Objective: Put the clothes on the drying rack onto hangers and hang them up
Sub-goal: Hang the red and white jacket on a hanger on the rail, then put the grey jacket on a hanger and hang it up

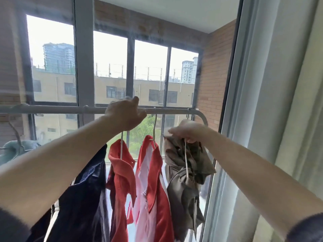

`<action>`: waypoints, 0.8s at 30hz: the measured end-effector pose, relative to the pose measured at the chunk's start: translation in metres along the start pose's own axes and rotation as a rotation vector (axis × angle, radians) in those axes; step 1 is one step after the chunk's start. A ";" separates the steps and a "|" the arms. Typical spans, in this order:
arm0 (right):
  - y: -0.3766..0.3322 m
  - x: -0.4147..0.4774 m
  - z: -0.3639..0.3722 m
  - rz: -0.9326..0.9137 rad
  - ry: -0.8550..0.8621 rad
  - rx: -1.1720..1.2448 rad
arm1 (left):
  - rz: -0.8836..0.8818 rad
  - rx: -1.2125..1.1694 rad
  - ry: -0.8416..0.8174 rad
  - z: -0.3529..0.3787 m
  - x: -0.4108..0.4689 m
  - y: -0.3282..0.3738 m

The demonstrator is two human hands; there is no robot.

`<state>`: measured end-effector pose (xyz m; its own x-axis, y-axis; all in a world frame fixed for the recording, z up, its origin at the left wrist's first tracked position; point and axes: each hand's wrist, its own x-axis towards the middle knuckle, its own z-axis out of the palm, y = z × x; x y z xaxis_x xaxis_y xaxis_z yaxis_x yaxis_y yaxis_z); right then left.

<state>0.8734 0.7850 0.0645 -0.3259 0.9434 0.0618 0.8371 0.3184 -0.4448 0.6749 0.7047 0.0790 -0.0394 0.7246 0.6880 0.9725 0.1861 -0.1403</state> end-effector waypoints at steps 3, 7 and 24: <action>0.032 -0.002 -0.002 0.095 0.090 -0.035 | 0.063 -0.032 0.071 0.005 0.020 0.028; 0.035 0.006 0.010 0.208 -0.074 0.195 | 0.044 -0.034 -0.094 0.020 0.039 0.059; 0.052 0.044 0.007 -0.125 0.175 0.232 | -0.022 0.146 -0.106 0.037 0.034 0.067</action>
<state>0.8997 0.8428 0.0375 -0.3225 0.9066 0.2723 0.6662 0.4217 -0.6151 0.7305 0.7663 0.0668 -0.0920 0.7835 0.6145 0.9277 0.2917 -0.2330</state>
